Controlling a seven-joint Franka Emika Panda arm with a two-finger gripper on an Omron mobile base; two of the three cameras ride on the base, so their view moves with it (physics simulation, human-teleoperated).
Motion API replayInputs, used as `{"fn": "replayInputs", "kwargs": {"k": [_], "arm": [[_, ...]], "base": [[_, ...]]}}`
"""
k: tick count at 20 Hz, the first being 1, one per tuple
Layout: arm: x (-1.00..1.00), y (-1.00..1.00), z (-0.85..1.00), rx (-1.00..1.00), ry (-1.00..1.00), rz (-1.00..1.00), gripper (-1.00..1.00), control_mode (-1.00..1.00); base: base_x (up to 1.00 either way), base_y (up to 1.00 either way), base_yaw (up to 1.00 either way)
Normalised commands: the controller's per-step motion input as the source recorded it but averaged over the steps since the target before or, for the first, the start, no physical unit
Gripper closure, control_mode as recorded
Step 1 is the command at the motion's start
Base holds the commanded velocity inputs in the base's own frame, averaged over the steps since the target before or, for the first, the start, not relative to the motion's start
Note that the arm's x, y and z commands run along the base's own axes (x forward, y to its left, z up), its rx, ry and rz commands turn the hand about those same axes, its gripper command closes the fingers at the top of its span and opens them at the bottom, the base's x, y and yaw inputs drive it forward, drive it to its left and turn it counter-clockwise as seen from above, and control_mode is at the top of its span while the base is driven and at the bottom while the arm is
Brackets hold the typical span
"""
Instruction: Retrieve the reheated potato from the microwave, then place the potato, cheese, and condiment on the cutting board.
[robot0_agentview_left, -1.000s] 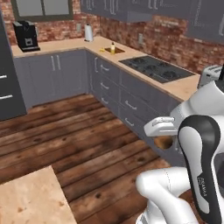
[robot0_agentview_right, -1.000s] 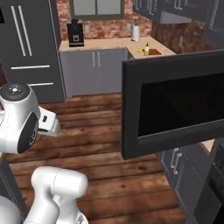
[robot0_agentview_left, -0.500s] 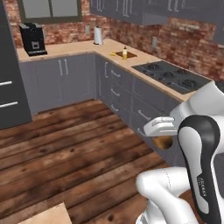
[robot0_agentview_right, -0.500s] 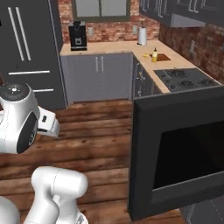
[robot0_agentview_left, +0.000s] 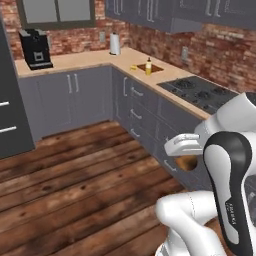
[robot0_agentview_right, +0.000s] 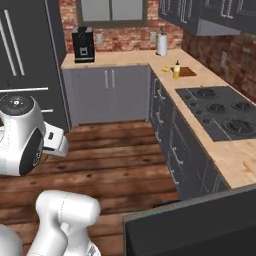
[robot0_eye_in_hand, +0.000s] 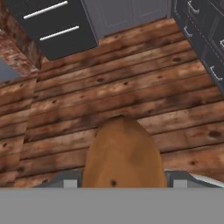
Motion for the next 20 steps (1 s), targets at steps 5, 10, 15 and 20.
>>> {"fn": "replayInputs", "kwargs": {"k": [5, 10, 15, 20], "arm": [[0.00, 0.00, 0.00, 0.00, 0.00, 0.00, 1.00, 1.00], [0.00, 0.00, 0.00, 0.00, 0.00, 0.00, 1.00, 1.00], [0.00, 0.00, 0.00, 0.00, 0.00, 0.00, 1.00, 1.00], [0.00, 0.00, 0.00, 0.00, 0.00, 0.00, 1.00, 1.00]], "base": [[0.79, -0.18, 0.01], [0.79, -0.18, 0.01], [0.80, -0.17, 0.01], [0.81, -0.18, 0.01]]}}
